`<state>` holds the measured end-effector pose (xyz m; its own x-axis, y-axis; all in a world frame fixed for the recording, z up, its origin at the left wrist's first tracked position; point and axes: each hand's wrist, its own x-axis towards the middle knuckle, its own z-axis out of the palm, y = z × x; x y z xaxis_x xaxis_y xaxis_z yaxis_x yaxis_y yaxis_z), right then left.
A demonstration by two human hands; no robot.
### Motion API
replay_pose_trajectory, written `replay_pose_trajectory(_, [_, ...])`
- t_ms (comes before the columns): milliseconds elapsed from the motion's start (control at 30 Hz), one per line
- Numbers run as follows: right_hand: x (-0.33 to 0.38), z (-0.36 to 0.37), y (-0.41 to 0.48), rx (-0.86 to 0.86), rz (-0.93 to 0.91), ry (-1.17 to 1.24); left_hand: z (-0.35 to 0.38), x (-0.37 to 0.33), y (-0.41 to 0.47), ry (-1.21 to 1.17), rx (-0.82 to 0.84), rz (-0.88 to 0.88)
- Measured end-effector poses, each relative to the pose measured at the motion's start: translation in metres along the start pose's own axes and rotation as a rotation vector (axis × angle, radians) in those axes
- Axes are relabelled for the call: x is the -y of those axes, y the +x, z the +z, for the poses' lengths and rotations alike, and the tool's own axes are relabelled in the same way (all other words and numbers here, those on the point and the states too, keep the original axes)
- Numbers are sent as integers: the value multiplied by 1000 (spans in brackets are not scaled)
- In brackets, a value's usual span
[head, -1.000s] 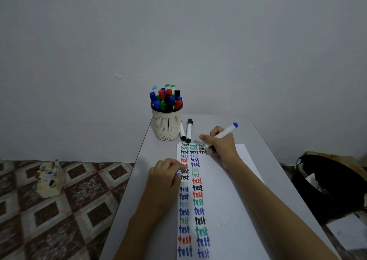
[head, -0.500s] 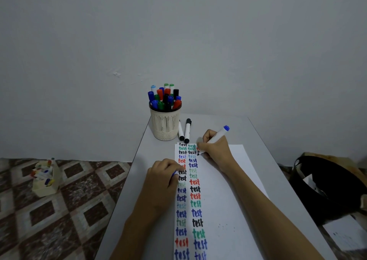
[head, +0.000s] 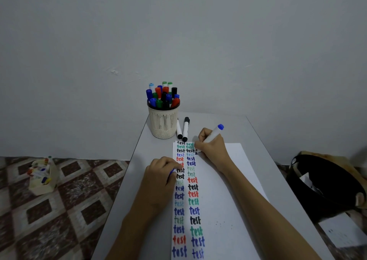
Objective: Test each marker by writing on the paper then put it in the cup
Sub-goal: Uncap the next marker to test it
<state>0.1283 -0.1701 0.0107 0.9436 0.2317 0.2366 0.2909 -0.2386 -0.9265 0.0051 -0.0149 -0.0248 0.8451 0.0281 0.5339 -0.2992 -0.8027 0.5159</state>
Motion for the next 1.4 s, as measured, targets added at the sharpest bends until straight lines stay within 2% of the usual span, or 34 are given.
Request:
replay_pose_trajectory(233, [0, -4, 0, -15, 35, 101, 0, 0, 0, 1, -1, -8])
replay_pose_trajectory(633, [-1, -3, 0, -7, 3, 49, 0, 1, 1, 8, 2, -4])
replay_pose_trajectory(867, [-1, -5, -1, -58, 16, 97, 0, 0, 1, 2, -2, -7])
replay_pose_trajectory(1233, [1, -6, -2, -22, 33, 109, 0, 1, 0, 0, 13, -16])
replay_pose_trajectory(1400, [-1, -6, 0, -111, 53, 137, 0, -1, 1, -1, -1, -10])
